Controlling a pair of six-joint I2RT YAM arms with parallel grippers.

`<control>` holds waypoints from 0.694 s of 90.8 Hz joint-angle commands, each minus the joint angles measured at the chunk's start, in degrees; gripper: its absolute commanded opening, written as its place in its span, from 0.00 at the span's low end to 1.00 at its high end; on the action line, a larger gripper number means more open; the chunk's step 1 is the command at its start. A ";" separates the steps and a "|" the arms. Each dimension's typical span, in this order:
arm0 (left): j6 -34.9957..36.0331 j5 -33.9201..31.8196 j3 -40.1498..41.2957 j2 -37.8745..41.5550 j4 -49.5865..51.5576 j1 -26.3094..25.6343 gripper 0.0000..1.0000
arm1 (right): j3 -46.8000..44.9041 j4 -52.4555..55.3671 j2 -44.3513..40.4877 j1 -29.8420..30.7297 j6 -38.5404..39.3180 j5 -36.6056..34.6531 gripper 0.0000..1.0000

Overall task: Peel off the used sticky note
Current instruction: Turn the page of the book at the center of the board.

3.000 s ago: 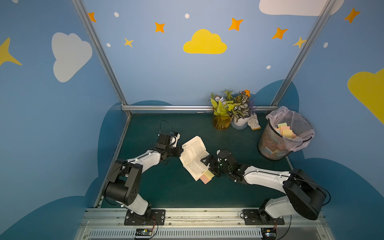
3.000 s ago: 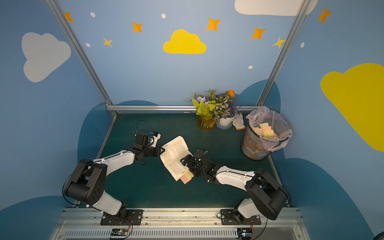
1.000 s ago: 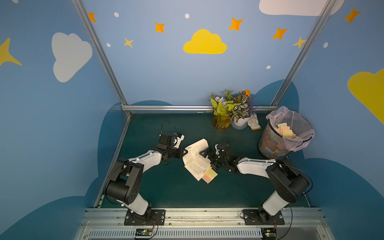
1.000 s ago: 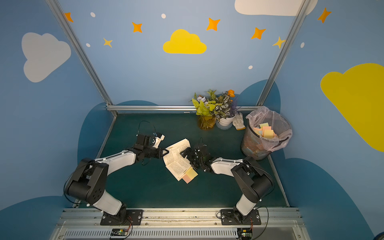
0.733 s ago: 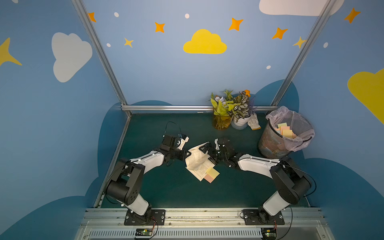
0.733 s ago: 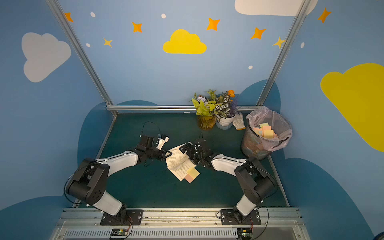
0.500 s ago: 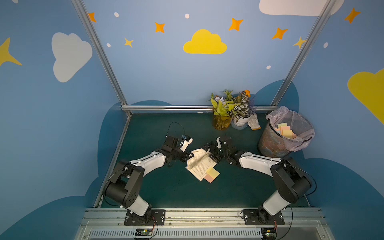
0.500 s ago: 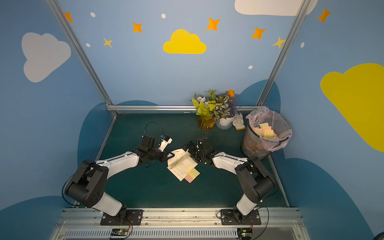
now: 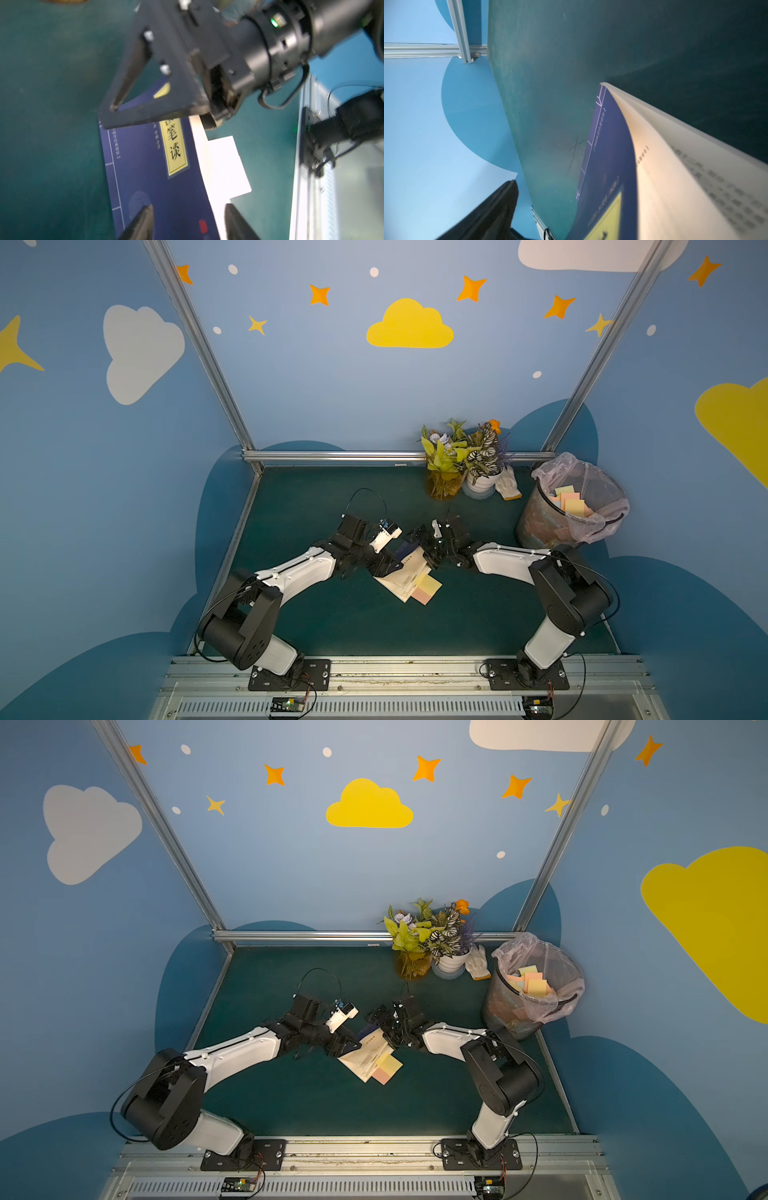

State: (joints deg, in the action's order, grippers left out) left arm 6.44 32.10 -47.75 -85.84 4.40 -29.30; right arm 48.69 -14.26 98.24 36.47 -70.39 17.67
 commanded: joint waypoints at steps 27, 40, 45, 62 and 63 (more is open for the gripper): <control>7.11 2.63 -6.46 4.87 9.98 -0.81 0.81 | 0.28 4.59 -4.21 0.33 0.66 -2.83 0.09; 12.33 -3.46 -4.47 6.08 10.40 -4.50 0.81 | 3.37 9.93 -4.90 0.53 0.27 -3.80 0.02; 14.17 -6.26 -3.35 6.65 10.11 -6.36 0.81 | 4.09 10.56 -4.67 0.54 -0.08 -3.37 0.01; 18.90 -16.04 -0.55 7.01 7.46 -12.67 0.82 | 5.20 10.15 -3.18 0.58 -1.45 -2.33 0.00; 19.02 -16.55 -0.40 6.96 7.24 -13.00 0.82 | 5.19 10.05 -3.07 0.56 -1.57 -2.22 0.00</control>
State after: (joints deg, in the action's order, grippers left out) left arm 20.82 22.85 -49.54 -79.70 12.40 -39.88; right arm 52.51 -4.99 95.53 36.64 -70.74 15.07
